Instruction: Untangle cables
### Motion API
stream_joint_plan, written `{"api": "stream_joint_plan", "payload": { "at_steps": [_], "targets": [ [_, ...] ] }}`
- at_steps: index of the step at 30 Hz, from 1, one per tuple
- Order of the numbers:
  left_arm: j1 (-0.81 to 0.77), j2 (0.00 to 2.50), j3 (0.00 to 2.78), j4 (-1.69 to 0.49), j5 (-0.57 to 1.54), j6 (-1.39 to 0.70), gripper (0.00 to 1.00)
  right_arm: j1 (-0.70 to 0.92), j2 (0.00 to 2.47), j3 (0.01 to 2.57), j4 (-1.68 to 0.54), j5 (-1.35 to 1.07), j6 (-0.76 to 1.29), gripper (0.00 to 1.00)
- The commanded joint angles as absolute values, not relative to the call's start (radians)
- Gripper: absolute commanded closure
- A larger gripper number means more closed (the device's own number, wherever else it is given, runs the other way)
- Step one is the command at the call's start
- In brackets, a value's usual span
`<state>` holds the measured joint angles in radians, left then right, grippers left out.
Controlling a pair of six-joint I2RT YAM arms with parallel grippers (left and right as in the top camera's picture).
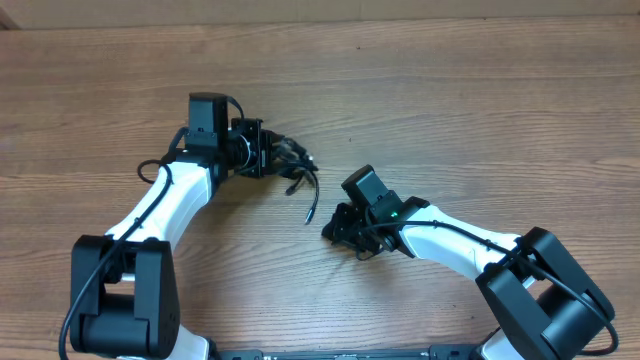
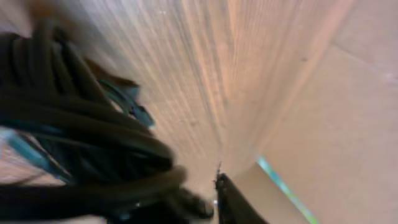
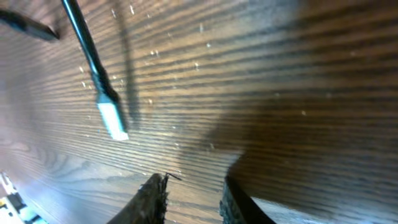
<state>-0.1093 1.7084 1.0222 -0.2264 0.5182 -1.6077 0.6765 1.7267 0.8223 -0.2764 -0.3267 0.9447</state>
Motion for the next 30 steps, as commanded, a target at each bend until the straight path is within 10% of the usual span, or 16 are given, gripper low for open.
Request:
{"api": "stream_joint_plan", "payload": {
  "at_steps": [1, 3, 8, 12, 16, 30],
  "targets": [
    [-0.107, 1.694, 1.031, -0.298, 0.443, -1.453, 0.60, 0.682, 1.729, 0.818, -0.256, -0.311, 0.946, 0.68],
    [-0.107, 1.694, 1.031, -0.343, 0.421, -1.413, 0.39, 0.682, 1.729, 0.818, -0.250, -0.304, 0.946, 0.67],
    [-0.107, 1.694, 1.031, -0.369, 0.399, -1.274, 0.26, 0.682, 1.729, 0.818, -0.247, -0.300, 0.946, 0.63],
    [-0.107, 1.694, 1.031, -0.390, 0.389, -1.171, 0.47, 0.682, 1.729, 0.818, -0.248, -0.300, 0.946, 0.62],
    [-0.107, 1.694, 1.031, -0.442, 0.353, -1.119, 0.93, 0.682, 1.729, 0.818, -0.247, -0.301, 0.946, 0.59],
    [-0.107, 1.690, 1.032, -0.472, 0.555, -1.095, 0.96, 0.615, 1.728, 0.818, -0.010, -0.547, 0.987, 0.42]
  ]
}}
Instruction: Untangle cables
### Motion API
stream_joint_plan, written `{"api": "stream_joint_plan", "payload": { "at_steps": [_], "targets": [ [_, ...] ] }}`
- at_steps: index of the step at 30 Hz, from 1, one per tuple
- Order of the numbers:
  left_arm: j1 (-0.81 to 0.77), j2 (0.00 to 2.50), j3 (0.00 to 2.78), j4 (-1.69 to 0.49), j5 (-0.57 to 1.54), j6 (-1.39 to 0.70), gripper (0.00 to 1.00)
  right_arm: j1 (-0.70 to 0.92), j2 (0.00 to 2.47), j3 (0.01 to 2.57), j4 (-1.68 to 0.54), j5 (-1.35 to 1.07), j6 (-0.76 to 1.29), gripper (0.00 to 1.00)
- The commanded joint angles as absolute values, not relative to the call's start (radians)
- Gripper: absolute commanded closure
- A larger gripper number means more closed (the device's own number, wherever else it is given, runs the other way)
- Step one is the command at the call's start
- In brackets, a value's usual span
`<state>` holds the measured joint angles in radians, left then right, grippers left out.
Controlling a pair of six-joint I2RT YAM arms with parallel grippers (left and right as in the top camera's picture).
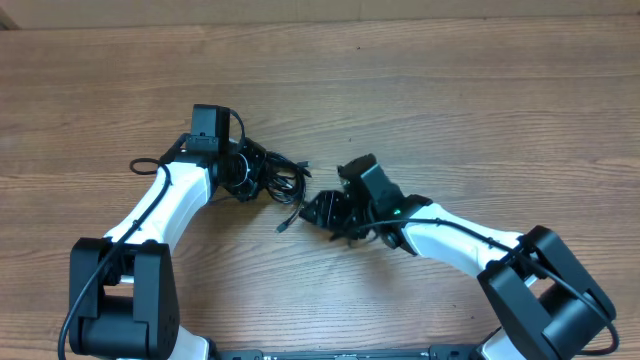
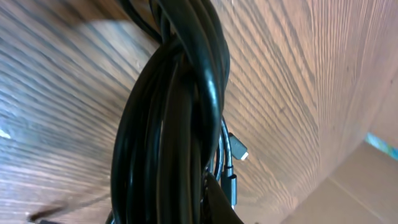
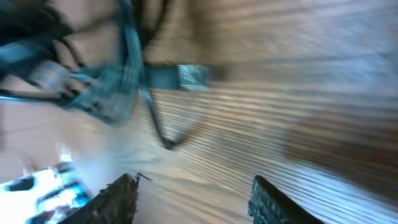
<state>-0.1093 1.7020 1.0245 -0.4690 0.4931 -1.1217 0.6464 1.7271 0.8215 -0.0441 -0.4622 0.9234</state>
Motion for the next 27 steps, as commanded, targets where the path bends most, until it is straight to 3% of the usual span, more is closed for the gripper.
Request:
{"api": "stream_joint_plan", "payload": {
  "at_steps": [1, 7, 19, 27],
  "targets": [
    [-0.108, 1.690, 1.032, -0.474, 0.556, -1.095, 0.96, 0.608, 1.728, 0.818, 0.008, -0.554, 1.008, 0.43],
    [-0.137, 1.690, 1.032, -0.483, 0.583, -1.096, 0.96, 0.602, 1.728, 0.818, 0.093, -0.516, 1.121, 0.44],
    [-0.171, 1.686, 1.032, -0.490, 0.730, -1.131, 0.96, 0.614, 1.731, 0.818, 0.012, -0.334, 1.258, 0.44],
    [-0.171, 1.686, 1.032, -0.480, 0.857, -1.301, 0.96, 0.650, 1.731, 0.818, 0.012, -0.326, 1.260, 0.44]
  ]
}}
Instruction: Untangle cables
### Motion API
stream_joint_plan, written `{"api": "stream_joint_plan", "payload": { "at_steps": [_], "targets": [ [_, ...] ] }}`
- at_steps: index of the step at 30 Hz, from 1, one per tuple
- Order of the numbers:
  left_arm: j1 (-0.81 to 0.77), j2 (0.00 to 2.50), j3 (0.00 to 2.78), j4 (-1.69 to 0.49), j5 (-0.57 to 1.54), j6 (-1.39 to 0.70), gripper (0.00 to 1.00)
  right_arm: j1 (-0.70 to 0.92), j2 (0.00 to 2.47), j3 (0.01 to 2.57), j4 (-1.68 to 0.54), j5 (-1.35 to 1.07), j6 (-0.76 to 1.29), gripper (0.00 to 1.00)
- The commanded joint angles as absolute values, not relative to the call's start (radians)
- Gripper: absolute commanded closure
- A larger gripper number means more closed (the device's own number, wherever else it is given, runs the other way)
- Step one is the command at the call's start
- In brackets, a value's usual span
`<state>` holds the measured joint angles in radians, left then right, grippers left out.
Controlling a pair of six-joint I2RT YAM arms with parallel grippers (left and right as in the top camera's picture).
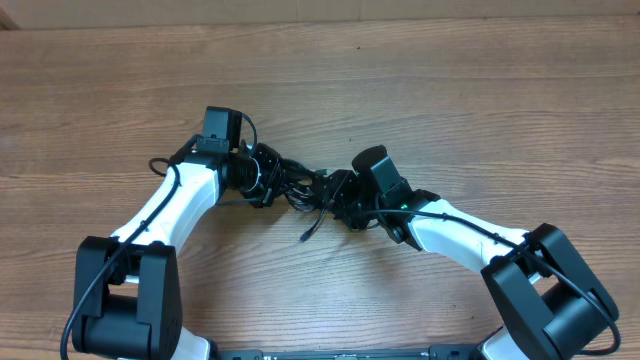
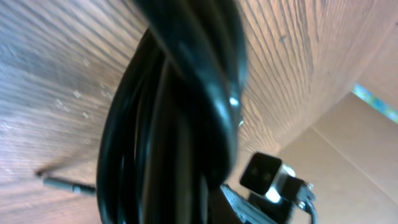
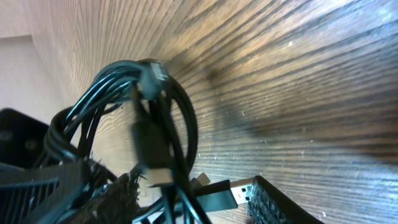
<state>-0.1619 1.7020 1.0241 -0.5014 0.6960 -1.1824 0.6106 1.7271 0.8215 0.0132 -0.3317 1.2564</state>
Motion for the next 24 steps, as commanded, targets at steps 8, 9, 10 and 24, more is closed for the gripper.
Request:
{"api": "stream_joint_plan", "payload": {
  "at_steps": [8, 9, 10, 24],
  "targets": [
    [-0.168, 1.686, 1.032, -0.321, 0.865, -1.492, 0.96, 0.709, 1.731, 0.818, -0.150, -0.263, 1.255, 0.45],
    [-0.167, 1.686, 1.032, -0.286, 0.865, -1.515, 0.96, 0.711, 1.731, 0.818, -0.181, -0.262, 1.252, 0.48],
    [-0.164, 1.686, 1.032, -0.251, 0.865, -1.541, 0.96, 0.711, 1.731, 0.818, -0.213, -0.261, 1.250, 0.48],
    [-0.055, 1.686, 1.031, 0.012, 0.781, -1.606, 0.96, 0.712, 1.731, 0.818, -0.422, -0.224, 1.249, 0.51]
  ]
}}
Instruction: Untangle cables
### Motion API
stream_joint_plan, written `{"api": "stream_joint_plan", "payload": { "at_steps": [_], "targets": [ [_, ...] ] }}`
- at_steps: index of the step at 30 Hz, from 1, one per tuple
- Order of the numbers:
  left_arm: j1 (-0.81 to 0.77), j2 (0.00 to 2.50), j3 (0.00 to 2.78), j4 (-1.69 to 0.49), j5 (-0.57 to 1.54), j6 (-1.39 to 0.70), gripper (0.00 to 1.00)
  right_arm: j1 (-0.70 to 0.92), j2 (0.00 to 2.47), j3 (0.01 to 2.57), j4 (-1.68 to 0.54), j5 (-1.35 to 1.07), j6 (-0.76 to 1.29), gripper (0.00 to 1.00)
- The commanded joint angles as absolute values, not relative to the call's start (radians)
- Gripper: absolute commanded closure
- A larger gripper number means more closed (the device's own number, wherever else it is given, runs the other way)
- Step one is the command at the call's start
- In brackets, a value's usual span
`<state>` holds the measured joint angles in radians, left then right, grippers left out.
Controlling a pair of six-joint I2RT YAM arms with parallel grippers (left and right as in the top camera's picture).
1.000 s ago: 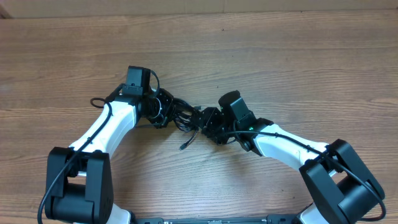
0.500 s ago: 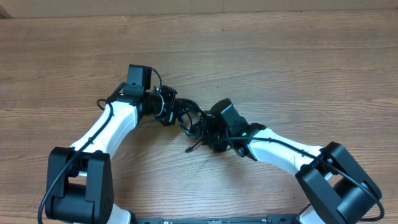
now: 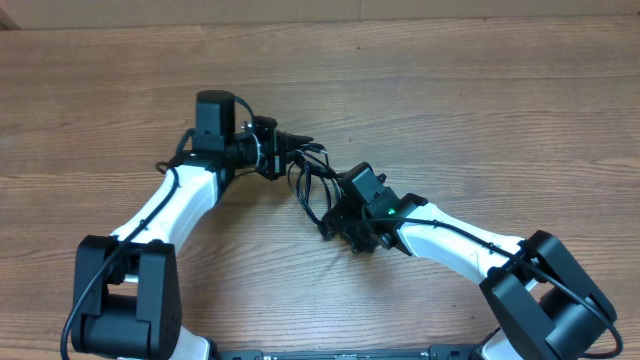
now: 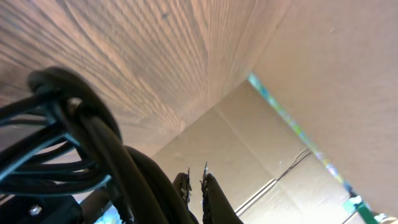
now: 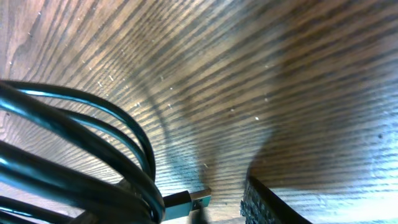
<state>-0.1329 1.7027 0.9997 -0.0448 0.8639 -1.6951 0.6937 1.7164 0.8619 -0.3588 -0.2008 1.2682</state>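
A bundle of black cables stretches in loops between my two grippers at mid-table. My left gripper is shut on the bundle's far end; in its wrist view the fingertips stand almost together, with the thick black strands running beside them. My right gripper is at the loops' near end. In the right wrist view several cable strands and a USB plug lie left of the one showing finger, with bare wood between plug and finger. The other finger is hidden behind the cables.
The wooden table spreads on all sides of the arms. A cardboard wall stands along the table's far edge.
My left gripper has moved toward the far side with the bundle and now faces the cardboard wall. The right gripper has moved nearer the front edge. Loops now stretch between the two.
First my left gripper held the bundle with one end trailing, and the right gripper stood apart over bare wood. Then the right gripper was close to the bundle. After that both grippers met at the bundle. Now they stand apart with loops drawn out between them.
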Motion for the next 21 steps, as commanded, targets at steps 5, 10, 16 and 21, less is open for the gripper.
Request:
{"api": "stream_joint_plan", "payload": {
  "at_steps": [5, 10, 16, 21],
  "targets": [
    [-0.036, 1.686, 1.031, -0.054, 0.766, -1.292, 0.69, 0.712, 1.731, 0.818, -0.418, -0.224, 1.249, 0.51],
    [-0.046, 1.686, 1.031, -0.262, 0.687, -0.957, 0.13, 0.712, 1.731, 0.818, -0.414, -0.224, 1.249, 0.51],
    [-0.047, 1.687, 1.031, -0.491, 0.626, -0.778, 0.05, 0.712, 1.731, 0.818, -0.413, -0.224, 1.249, 0.51],
    [-0.052, 1.687, 1.031, -0.694, 0.697, -0.693, 0.25, 0.712, 1.731, 0.818, -0.410, -0.224, 1.249, 0.51]
  ]
}}
